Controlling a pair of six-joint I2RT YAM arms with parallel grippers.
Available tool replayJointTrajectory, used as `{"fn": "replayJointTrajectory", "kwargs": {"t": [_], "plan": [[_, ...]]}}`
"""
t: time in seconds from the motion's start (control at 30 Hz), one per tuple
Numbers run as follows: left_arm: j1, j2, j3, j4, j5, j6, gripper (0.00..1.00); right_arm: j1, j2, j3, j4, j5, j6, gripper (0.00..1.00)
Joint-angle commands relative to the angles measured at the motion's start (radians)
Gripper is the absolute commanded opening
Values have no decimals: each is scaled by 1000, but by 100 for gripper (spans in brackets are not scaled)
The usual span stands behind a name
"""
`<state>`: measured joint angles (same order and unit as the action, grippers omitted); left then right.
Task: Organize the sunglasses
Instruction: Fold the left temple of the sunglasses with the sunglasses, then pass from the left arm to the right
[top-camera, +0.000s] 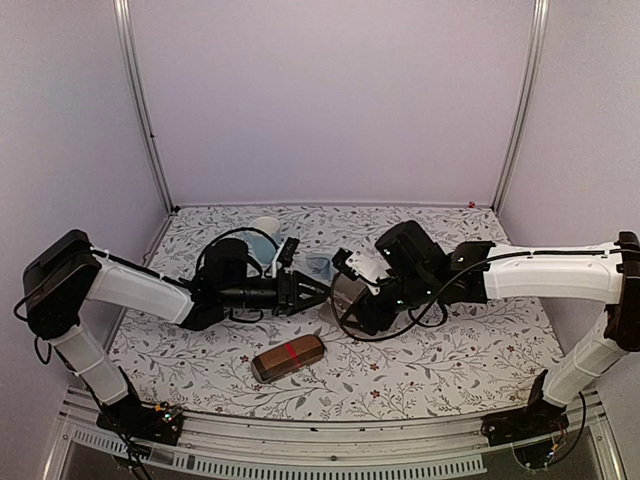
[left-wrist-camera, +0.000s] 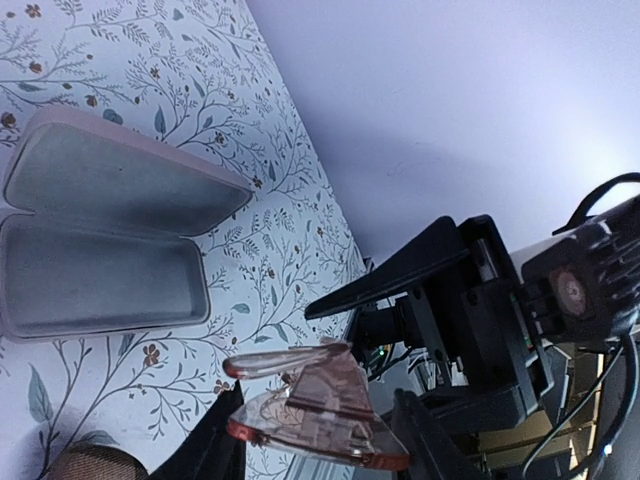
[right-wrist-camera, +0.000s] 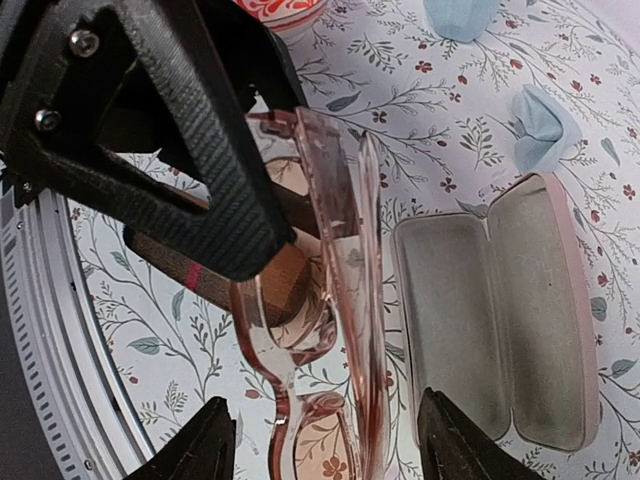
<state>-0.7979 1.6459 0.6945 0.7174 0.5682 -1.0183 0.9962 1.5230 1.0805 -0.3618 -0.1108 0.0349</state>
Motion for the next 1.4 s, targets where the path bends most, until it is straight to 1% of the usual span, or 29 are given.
{"fn": "replayJointTrajectory", "kwargs": {"t": [0.0,0.2,0.53,0.73,1.03,1.2,1.27,1.37], "plan": [[2,16,16,37,5,-33,8,34,43,57,-52,126,-22,60],[-3,29,22,40,7,-44,8,66,62,77,-64,206,-23,45],[-5,42,25,54,13,-58,7,93,87,90,-78,265,-24,37],[-4,46,25,57,15,-63,7,105,104,99,-85,297,-24,35],[-7,60,26,65,23,-70,8,108,109,102,-87,324,-24,28],[-6,61,26,65,22,-72,12,108,104,95,-88,330,-24,27],[-7,59,26,66,22,-71,17,107,100,91,-89,332,-24,27],[-7,56,25,57,21,-67,26,105,93,82,-91,333,-22,27]]}}
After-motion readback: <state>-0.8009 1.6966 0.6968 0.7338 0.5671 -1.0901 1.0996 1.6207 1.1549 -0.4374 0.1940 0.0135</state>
